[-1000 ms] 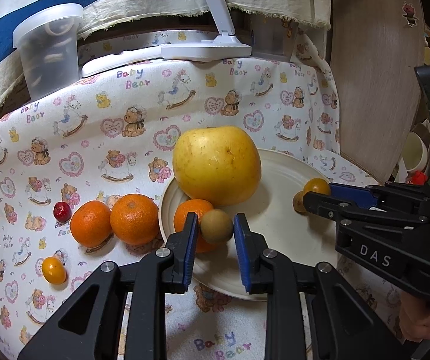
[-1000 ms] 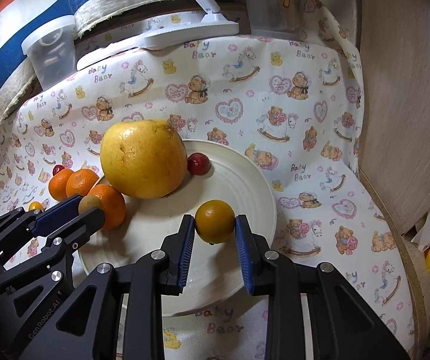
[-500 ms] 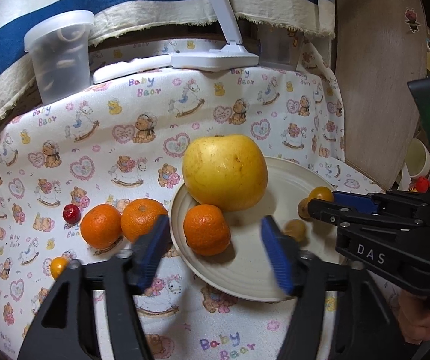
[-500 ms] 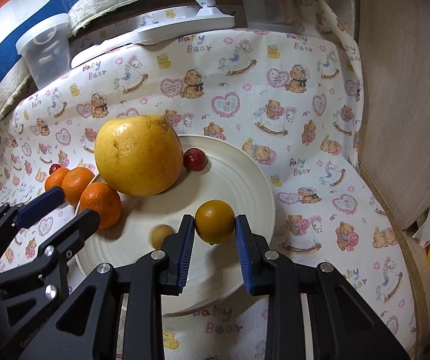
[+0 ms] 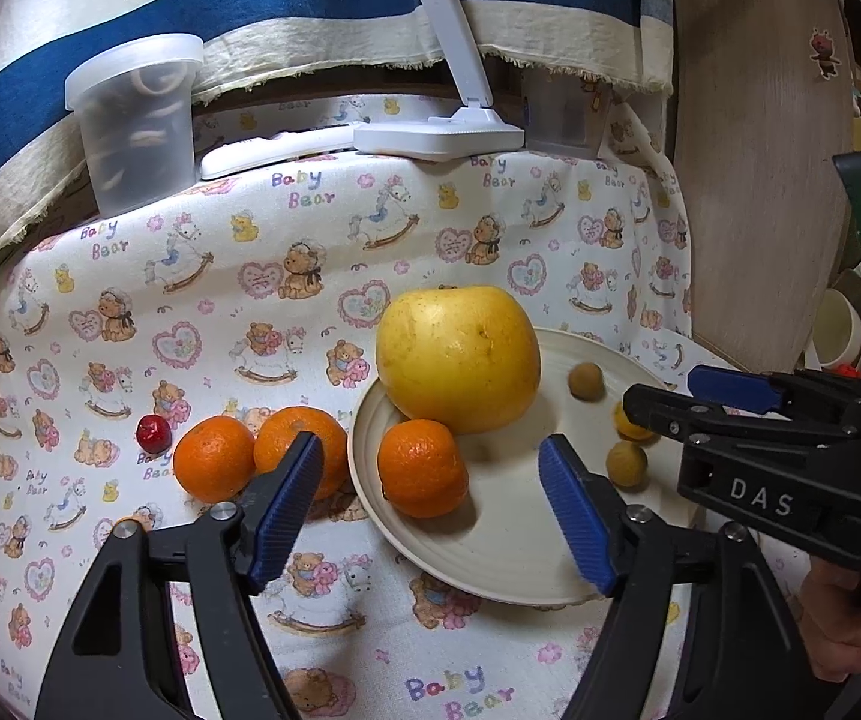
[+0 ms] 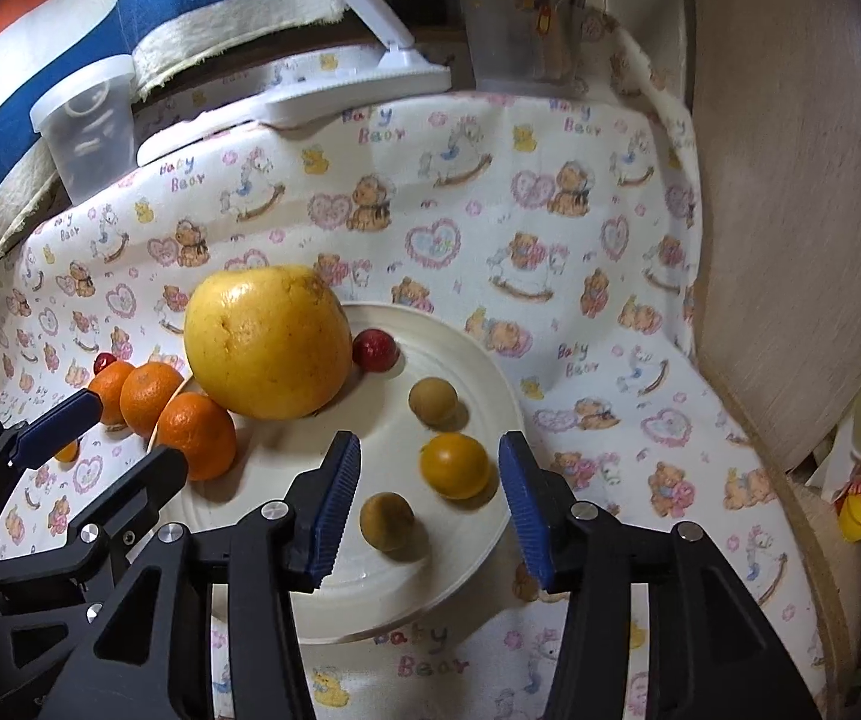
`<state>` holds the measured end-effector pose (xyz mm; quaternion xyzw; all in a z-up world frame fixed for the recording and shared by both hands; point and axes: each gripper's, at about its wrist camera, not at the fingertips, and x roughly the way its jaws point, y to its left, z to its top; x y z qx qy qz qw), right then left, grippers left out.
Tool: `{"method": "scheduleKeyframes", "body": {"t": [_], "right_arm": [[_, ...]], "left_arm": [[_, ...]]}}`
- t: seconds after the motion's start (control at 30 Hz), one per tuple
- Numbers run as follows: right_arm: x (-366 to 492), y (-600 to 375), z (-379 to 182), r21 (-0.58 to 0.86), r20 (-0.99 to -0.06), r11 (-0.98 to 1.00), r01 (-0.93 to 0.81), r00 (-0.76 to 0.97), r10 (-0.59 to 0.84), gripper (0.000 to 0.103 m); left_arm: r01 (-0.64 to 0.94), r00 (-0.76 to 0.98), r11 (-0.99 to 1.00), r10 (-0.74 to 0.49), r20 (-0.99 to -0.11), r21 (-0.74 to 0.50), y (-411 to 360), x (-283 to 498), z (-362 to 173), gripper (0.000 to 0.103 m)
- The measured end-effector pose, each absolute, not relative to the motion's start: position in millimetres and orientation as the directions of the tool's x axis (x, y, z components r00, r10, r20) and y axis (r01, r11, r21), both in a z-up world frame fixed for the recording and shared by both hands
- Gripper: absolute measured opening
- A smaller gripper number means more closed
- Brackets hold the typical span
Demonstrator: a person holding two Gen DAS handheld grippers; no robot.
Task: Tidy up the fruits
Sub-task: 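Open the left tool to drop the brown fruit while the right tool drops the orange fruit, then move both tools back toward the remaining loose fruit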
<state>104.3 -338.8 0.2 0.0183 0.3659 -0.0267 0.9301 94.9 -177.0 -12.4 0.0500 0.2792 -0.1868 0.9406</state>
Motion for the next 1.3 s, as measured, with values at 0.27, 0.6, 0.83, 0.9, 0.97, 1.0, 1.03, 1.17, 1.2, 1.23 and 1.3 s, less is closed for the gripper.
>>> {"method": "scheduleKeyframes", "body": {"t": [0.27, 0.6, 0.83, 0.9, 0.97, 1.0, 1.03, 1.17, 1.2, 1.23, 1.3], "right_arm": [[94.7, -348.1, 15.8, 0.061, -0.620, 0.994, 0.095, 0.784, -0.037, 0.073], [83.3, -351.7, 31.9, 0.082, -0.557, 0.989, 0.120, 0.829, -0.055, 0.085], [77.6, -334.8, 34.3, 0.016, -0.525, 0.998, 0.062, 0.850, -0.045, 0.085], [76.6, -332.1, 34.4, 0.013, -0.520, 0.999, 0.048, 0.853, -0.034, 0.085], [75.4, -329.7, 34.0, 0.002, -0.512, 0.999, 0.044, 0.858, -0.037, 0.085], [75.2, -328.5, 33.7, -0.006, -0.510, 0.999, 0.044, 0.859, -0.041, 0.085], [75.4, -327.7, 33.3, -0.016, -0.508, 0.999, 0.045, 0.860, -0.047, 0.085], [77.9, -328.5, 31.3, -0.021, -0.509, 0.998, 0.054, 0.859, -0.057, 0.085], [78.7, -329.0, 30.4, -0.020, -0.510, 0.998, 0.057, 0.858, -0.059, 0.085], [79.5, -329.2, 29.4, -0.020, -0.512, 0.998, 0.059, 0.857, -0.061, 0.085], [80.8, -328.7, 27.8, -0.025, -0.514, 0.998, 0.063, 0.855, -0.067, 0.085]], "left_arm": [[0.359, 0.832, 0.931, -0.288, -0.475, 0.064, -175.7, 83.8, -3.8, 0.079], [0.295, 0.900, 0.955, -0.273, -0.339, 0.012, -140.8, 72.9, 44.0, 0.099], [0.241, 0.934, 0.970, -0.237, -0.266, -0.017, -97.0, 55.9, 74.1, 0.102], [0.221, 0.942, 0.975, -0.219, -0.254, -0.024, -82.9, 51.3, 77.3, 0.102], [0.205, 0.944, 0.978, -0.209, -0.255, -0.043, -69.4, 50.3, 76.9, 0.102], [0.197, 0.945, 0.979, -0.203, -0.257, -0.050, -64.2, 50.4, 75.9, 0.102], [0.187, 0.946, 0.981, -0.195, -0.260, -0.055, -58.4, 51.0, 73.8, 0.102], [0.153, 0.943, 0.985, -0.170, -0.287, -0.080, -40.0, 58.4, 60.7, 0.102], [0.149, 0.936, 0.984, -0.172, -0.307, -0.097, -36.0, 63.4, 56.2, 0.102], [0.153, 0.927, 0.982, -0.181, -0.329, -0.109, -34.7, 68.1, 52.4, 0.102], [0.156, 0.906, 0.980, -0.191, -0.377, -0.122, -32.8, 77.9, 44.4, 0.102]]}}
